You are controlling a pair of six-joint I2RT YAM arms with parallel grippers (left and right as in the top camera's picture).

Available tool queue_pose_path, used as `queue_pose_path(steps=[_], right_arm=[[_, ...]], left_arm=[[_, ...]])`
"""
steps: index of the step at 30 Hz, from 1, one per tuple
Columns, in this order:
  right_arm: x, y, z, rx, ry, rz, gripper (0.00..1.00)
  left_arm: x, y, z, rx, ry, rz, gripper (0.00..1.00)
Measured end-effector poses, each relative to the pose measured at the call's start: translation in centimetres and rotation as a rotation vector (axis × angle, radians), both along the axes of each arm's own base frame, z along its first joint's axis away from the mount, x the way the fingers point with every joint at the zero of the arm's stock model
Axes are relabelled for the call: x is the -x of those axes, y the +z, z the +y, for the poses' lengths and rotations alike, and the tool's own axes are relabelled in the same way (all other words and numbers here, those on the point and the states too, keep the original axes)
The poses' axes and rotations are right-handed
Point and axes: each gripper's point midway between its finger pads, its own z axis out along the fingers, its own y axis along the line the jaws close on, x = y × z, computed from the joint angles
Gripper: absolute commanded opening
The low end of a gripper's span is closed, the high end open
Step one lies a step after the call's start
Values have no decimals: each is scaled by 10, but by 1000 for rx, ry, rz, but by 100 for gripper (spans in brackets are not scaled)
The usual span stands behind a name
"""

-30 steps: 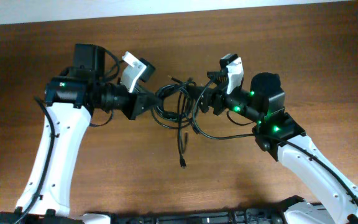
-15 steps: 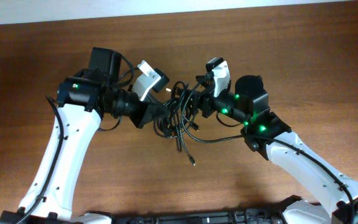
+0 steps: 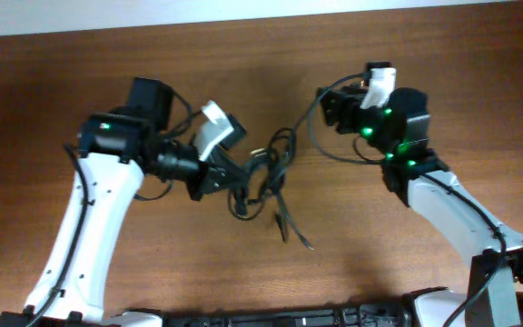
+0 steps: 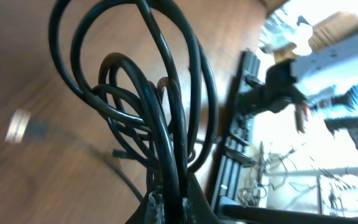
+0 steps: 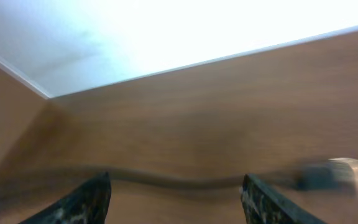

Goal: Untangle cables
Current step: 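Pull the cables apart, moving the grippers away from each other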

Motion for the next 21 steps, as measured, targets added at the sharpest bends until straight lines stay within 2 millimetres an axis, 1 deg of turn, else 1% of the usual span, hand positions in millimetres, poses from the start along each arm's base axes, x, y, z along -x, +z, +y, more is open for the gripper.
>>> queue_pose_path(steps=[1, 2, 3, 4, 5, 6, 7, 8, 9, 10, 13, 14, 15, 16, 18, 19, 20, 21], right_arm=[[-1, -10, -18, 7, -49, 44, 66], [-1, -16, -31, 11, -79, 71, 67], [-1, -20, -39, 13, -101, 91, 75], [1, -28, -52, 14, -129, 125, 86], [3, -31, -55, 4, -130, 149, 89], [7, -33, -51, -11, -92, 163, 92], [11, -33, -43, -26, -38, 166, 92], [22, -24, -18, -67, 119, 144, 92], [29, -20, -6, -87, 205, 129, 92], [46, -11, 18, -132, 362, 112, 92], [78, 3, 58, -215, 589, 110, 78], [88, 8, 72, -259, 643, 136, 70], [98, 16, 90, -317, 690, 170, 68], [104, 23, 103, -358, 714, 196, 68], [112, 34, 122, -427, 736, 245, 68], [118, 37, 137, -487, 728, 324, 68], [121, 37, 143, -500, 719, 352, 68], [123, 35, 155, -528, 683, 408, 68]], left_arm=[[-7, -1, 9, -5, 34, -4, 0], [-13, -2, 19, -14, 69, -8, 0], [-19, -3, 27, -24, 98, -12, 0], [-26, -4, 38, -31, 136, -21, 0], [-35, -3, 46, -30, 171, -36, 0], [-40, -2, 49, -25, 187, -50, 0], [-45, 0, 50, -17, 196, -73, 0], [-51, 2, 50, -8, 200, -98, 0], [-53, 3, 49, -4, 199, -110, 0], [-57, 4, 49, -2, 200, -134, 0], [-64, 4, 51, -12, 204, -170, 0], [-67, 3, 53, -26, 209, -184, 0], [-69, 2, 55, -42, 215, -192, 0], [-69, 0, 56, -57, 218, -194, 0], [-69, -2, 54, -72, 213, -197, 0], [-67, -3, 49, -77, 202, -195, 0], [-65, -3, 44, -77, 190, -191, 0], [-63, -3, 40, -78, 178, -188, 0]])
